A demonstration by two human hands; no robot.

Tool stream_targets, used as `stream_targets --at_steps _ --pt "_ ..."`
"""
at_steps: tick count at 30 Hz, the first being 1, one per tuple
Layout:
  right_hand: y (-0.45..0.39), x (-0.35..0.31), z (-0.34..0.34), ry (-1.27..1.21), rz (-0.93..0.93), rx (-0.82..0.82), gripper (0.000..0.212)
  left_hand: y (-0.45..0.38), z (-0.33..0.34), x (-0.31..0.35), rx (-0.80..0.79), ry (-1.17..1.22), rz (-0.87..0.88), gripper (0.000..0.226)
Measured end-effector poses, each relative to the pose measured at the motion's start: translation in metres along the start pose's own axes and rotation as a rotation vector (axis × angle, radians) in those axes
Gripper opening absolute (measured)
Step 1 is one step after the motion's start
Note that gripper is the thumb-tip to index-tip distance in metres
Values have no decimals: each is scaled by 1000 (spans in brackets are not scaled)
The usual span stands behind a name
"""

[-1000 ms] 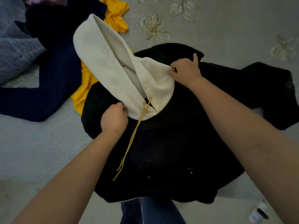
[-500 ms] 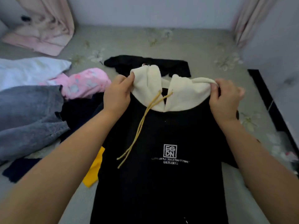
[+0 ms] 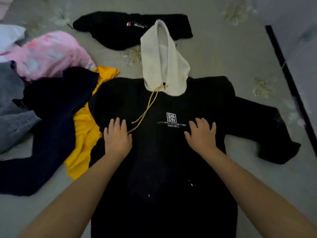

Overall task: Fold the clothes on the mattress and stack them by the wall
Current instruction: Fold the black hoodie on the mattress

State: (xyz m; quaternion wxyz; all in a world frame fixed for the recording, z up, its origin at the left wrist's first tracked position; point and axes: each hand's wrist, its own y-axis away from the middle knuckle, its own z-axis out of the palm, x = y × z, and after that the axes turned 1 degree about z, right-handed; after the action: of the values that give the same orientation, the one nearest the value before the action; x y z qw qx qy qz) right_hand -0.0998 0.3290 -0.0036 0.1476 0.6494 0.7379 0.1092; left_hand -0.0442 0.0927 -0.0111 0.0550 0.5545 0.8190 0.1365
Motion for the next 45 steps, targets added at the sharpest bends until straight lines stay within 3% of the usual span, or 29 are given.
stream_targets --at_steps 5,8,13,15,17,19,22,26,30,32,36,40,45 --pt "78 -17 68 4 -18 -123 62 69 40 -46 -32 205 -144 65" --pt "116 -16 86 -45 59 -53 56 100 50 -60 -101 373 -218 70" --pt "178 14 100 -215 476 119 49 149 68 -82 -255 383 -258 70" --pt "201 29 106 -259 707 64 47 164 75 -88 -313 399 -320 67" --pt "223 40 115 -363 915 -91 49 175 82 -95 -374 430 -378 65" --pt "240 43 123 -470 1002 -208 55 184 86 -103 -380 467 -342 61" --pt "252 38 125 -485 918 -94 50 194 81 -111 -284 567 -187 49" --pt "275 32 109 -211 778 26 59 213 64 -120 -244 434 -21 49" --pt "313 23 104 64 734 -175 44 228 52 -128 -483 -87 114 58" --pt "324 9 106 140 728 -302 35 233 48 -127 -566 -229 139 56" --pt "328 -16 113 228 712 -458 52 239 45 -132 -636 -382 102 57" --pt "309 -33 106 180 600 -326 44 233 42 -140 -530 -344 142 47" --pt "259 -69 79 70 245 -111 37 202 22 -140 -371 -195 260 27"
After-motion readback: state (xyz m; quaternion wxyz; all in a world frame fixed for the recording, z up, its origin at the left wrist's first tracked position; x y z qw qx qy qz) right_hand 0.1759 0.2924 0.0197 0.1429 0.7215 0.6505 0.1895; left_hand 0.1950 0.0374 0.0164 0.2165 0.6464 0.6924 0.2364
